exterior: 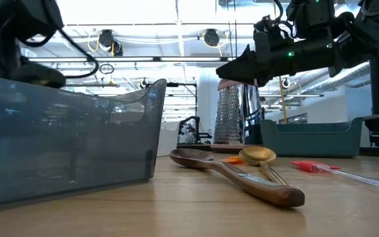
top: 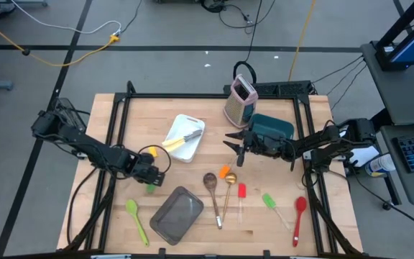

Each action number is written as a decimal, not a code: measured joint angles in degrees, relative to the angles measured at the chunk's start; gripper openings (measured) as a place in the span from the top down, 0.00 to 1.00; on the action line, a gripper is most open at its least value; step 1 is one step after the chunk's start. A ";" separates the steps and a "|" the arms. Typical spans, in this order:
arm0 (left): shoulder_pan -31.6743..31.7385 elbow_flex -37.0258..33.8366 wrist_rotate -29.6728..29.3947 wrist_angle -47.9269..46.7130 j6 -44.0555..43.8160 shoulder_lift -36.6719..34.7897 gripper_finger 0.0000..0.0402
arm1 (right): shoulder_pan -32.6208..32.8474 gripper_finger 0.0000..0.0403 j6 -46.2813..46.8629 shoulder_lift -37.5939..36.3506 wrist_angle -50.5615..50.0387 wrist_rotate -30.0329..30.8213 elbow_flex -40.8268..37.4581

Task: Pick & Place Kitchen Items
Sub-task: Put the left green spatula into the black bin, then put the yellow spatula into the black bin

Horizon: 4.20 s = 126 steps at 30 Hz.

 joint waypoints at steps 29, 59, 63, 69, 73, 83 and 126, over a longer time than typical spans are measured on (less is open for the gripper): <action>-0.07 30.85 -16.31 0.10 21.67 1.00 1.00 | 0.00 0.68 -0.02 0.00 -0.31 0.01 -0.02; -0.33 30.77 6.57 8.72 12.33 23.85 0.99 | -0.01 0.68 -0.02 -0.02 -1.31 0.01 -0.07; -0.33 30.77 4.08 8.77 12.21 23.85 1.00 | 0.00 0.68 -0.02 -0.02 -1.31 0.01 -0.07; -0.98 29.07 2.91 9.00 10.86 23.82 1.00 | 0.00 0.68 -0.02 -0.02 -1.31 0.01 -0.07; -1.60 26.83 2.72 8.69 4.99 23.82 0.99 | 0.00 0.68 -0.02 -0.02 -1.30 0.01 -0.07; -2.12 23.41 0.88 8.68 0.62 23.82 0.97 | -0.02 0.68 -0.02 -0.02 -1.31 0.01 -0.07; 2.24 25.33 -3.14 0.16 11.25 6.64 0.86 | 0.00 0.68 -0.02 -0.02 -1.55 0.01 -0.04</action>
